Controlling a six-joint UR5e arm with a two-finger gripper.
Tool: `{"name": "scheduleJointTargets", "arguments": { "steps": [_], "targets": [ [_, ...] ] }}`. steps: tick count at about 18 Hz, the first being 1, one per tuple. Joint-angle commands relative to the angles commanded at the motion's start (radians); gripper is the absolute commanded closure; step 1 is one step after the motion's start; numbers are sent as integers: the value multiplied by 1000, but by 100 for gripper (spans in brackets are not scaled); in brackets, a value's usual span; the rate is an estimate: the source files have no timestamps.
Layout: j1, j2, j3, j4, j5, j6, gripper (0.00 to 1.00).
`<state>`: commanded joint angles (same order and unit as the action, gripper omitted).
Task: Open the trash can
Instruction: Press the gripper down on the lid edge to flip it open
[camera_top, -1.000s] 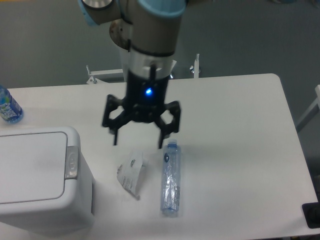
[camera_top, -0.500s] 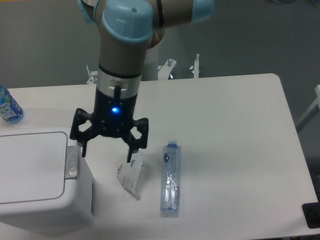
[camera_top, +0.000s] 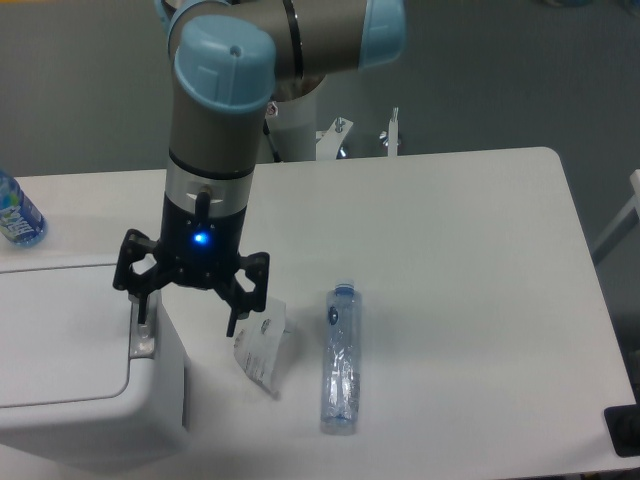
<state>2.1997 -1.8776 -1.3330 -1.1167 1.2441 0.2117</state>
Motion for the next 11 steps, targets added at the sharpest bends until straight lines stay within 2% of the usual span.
{"name": "scheduleJointTargets", "arguments": {
  "steps": [11],
  "targets": [
    [0,-8,2,3,3,3,0]
  ]
}}
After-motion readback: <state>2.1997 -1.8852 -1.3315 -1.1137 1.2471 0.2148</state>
